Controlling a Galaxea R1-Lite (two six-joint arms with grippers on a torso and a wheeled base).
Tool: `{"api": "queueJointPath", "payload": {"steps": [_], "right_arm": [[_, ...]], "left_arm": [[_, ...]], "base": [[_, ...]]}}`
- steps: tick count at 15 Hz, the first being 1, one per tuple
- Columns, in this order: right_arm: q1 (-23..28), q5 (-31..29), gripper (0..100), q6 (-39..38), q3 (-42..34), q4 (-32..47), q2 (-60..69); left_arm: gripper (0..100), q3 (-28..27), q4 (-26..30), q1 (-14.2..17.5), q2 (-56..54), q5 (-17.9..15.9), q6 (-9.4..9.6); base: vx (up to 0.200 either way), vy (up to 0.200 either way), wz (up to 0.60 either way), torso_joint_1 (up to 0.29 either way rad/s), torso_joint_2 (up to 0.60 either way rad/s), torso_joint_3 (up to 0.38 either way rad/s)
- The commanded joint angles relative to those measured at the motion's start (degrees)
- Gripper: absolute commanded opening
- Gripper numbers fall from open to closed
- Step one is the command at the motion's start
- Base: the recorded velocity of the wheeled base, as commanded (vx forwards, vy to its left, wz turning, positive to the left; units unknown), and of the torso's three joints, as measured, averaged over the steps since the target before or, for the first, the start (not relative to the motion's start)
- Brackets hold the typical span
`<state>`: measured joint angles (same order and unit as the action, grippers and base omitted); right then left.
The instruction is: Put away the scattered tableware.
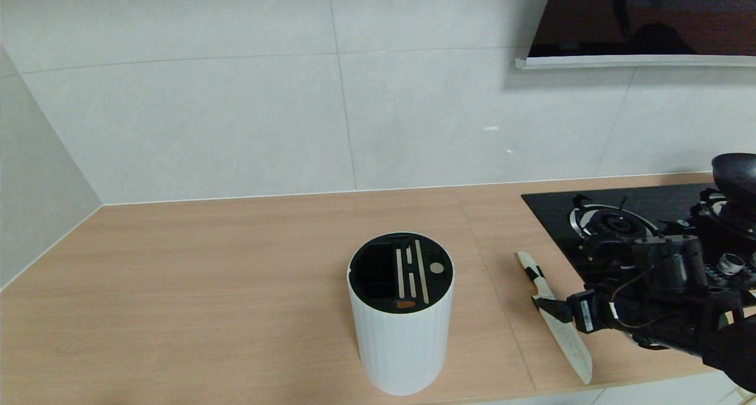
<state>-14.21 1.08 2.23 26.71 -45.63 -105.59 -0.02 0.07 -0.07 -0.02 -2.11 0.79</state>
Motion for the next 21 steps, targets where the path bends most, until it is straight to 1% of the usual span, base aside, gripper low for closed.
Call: {"api": "queueJointPath", "payload": {"steps": [1, 2, 5, 7, 21], "right_arm": [[0.1, -1.8, 100, 0.0, 0.1, -4.9, -7.7], [0.1, -3.2, 100, 0.0, 0.1, -8.9, -10.0], [0.1, -3.8, 100, 0.1, 0.9, -15.1, -14.4], [0.2, -4.9, 100, 0.0, 1.3, -15.5, -16.0], [0.9, -5.7, 100, -0.3, 3.3, -15.6, -19.1]], "left_arm": [[100, 0.0, 0.0, 0.0, 0.0, 0.0, 0.00], [100, 0.0, 0.0, 0.0, 0.0, 0.0, 0.00], [100, 0.0, 0.0, 0.0, 0.0, 0.0, 0.00], [100, 0.0, 0.0, 0.0, 0.0, 0.0, 0.00], [100, 0.0, 0.0, 0.0, 0.0, 0.0, 0.00]], "base": [[0.000, 0.000, 0.00, 0.000, 0.00, 0.000], [0.000, 0.000, 0.00, 0.000, 0.00, 0.000], [0.000, 0.000, 0.00, 0.000, 0.00, 0.000], [0.000, 0.000, 0.00, 0.000, 0.00, 0.000], [0.000, 0.000, 0.00, 0.000, 0.00, 0.000]]}}
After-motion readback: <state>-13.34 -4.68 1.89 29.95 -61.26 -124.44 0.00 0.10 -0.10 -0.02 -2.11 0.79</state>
